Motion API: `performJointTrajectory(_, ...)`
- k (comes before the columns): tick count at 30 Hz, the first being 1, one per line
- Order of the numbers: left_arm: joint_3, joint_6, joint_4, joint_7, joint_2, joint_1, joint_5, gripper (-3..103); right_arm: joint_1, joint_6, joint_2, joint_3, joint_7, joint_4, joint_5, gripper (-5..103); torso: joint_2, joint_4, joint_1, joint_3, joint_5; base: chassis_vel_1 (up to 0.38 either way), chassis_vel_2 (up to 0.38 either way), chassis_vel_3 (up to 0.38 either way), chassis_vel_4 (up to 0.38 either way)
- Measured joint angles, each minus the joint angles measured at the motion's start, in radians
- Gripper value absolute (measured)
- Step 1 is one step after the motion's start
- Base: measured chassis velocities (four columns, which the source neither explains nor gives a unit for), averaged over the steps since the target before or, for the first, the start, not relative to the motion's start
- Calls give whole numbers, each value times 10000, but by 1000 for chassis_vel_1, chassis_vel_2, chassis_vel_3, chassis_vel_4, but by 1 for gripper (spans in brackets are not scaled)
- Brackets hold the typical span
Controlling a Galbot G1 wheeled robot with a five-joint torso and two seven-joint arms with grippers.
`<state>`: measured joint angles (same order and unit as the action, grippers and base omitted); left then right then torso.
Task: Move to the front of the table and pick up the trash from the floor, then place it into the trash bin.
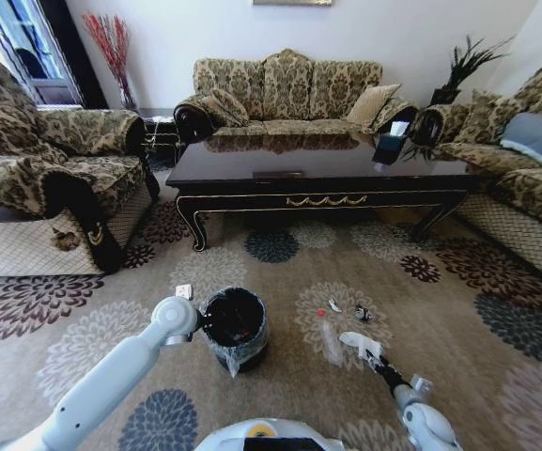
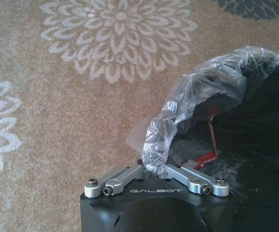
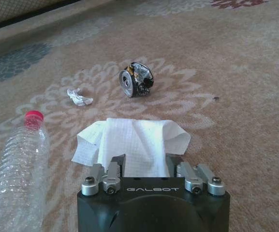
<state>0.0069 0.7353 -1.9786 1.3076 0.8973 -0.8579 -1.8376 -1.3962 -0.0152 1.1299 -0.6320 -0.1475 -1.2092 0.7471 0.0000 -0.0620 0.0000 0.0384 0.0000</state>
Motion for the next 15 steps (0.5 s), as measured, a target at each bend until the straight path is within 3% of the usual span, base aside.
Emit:
performJointTrajectory(1,2,0,24,0,4,3,1,0,58,0,-11,26,0,101,-48,41,0,1,0,0,0,0,0,0,0)
performJointTrajectory(3,2,0,39,0,7,3,3,0,82,0,-17,37,-2,147,-65,41,0,1,0,0,0,0,0,0,0)
performJointTrajectory(9,1,0,47,0,47,-16,12,0,82,67,-31,48,-61,177,-172,15,0,0,0,0,0,0,0,0,0)
performJointTrajectory(15,-14,1,47,-15,122,-130,90,0,-12,273,-29,0,-130,21,-208,1,0,0,0,0,0,0,0,0,0)
